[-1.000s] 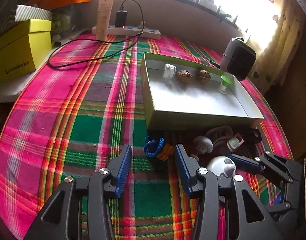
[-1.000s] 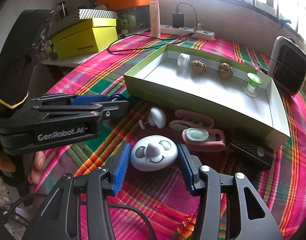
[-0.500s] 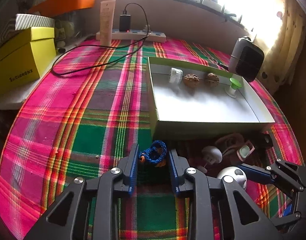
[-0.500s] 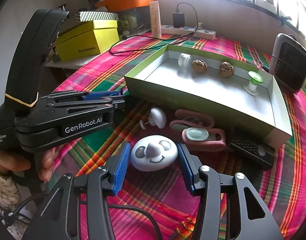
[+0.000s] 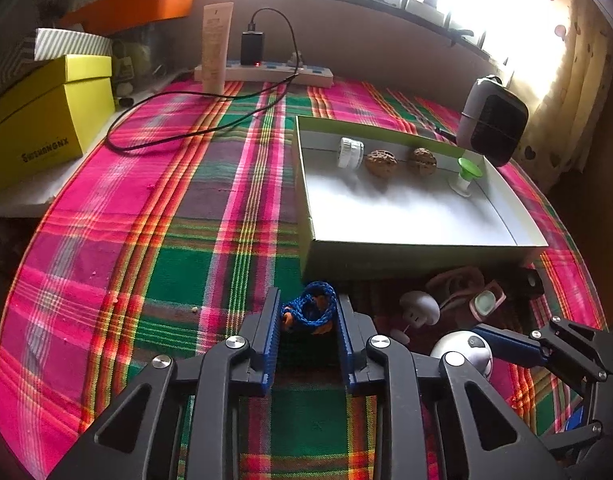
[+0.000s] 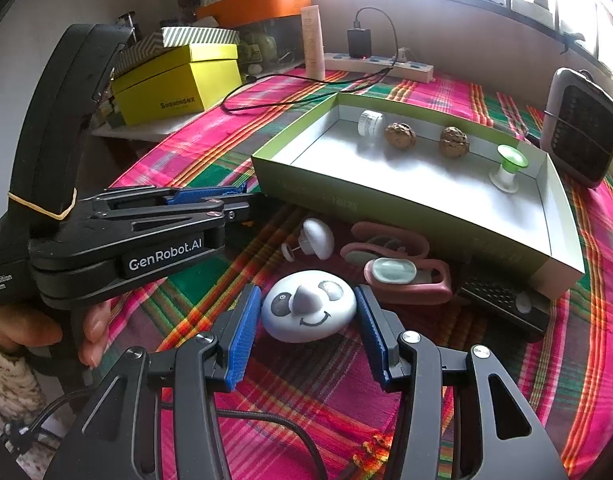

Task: Organize objects
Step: 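Lift the blue rope toy with the left gripper while the right gripper closes on the white face toy, then carry the rope toy with the left gripper into the tray while the right carries the face toy there, then open the left gripper releasing the rope toy while the right gripper releases the face toy, then withdraw both grippers from the tray toward the remaining objects, then close the right gripper on the black remote while the left gripper moves to the white knob toy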

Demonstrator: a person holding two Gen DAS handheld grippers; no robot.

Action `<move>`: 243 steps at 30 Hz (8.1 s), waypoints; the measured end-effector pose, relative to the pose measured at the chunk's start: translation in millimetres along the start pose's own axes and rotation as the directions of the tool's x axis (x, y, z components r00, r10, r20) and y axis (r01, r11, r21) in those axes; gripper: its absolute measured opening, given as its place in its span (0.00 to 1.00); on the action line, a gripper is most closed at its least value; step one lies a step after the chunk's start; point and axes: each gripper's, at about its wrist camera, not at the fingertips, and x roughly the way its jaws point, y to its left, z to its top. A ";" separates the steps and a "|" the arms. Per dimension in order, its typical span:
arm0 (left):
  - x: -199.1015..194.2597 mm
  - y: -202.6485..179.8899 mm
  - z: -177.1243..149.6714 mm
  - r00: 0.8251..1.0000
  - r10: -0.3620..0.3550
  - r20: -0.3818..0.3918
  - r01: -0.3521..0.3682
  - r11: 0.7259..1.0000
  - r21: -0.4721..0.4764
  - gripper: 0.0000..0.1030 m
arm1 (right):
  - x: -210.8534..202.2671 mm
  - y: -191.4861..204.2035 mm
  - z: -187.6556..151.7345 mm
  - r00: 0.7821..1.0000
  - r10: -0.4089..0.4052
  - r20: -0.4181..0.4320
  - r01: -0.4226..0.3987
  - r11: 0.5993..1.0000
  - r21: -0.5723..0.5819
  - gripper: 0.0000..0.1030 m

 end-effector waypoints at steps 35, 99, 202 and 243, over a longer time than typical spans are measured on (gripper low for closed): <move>-31.5 -13.0 26.4 0.996 -0.016 0.087 0.014 1.000 0.022 0.23 | -31.8 -19.3 31.5 0.992 -0.063 0.107 0.061 0.998 0.024 0.48; 72.0 -46.1 88.5 1.000 0.012 -0.002 -0.012 0.990 0.143 0.24 | 60.4 -103.9 91.8 0.985 -0.165 -0.043 0.168 0.984 0.058 0.48; -3.8 -40.9 3.7 0.992 -0.126 -0.020 0.127 0.990 0.066 0.44 | -60.7 -98.4 -13.3 0.962 -0.252 0.110 0.215 0.939 0.268 0.53; 7.5 -19.1 2.4 0.993 -0.113 -0.031 0.113 0.994 -0.004 0.44 | -39.3 -58.4 -29.4 0.999 -0.043 0.018 0.041 0.995 0.095 0.53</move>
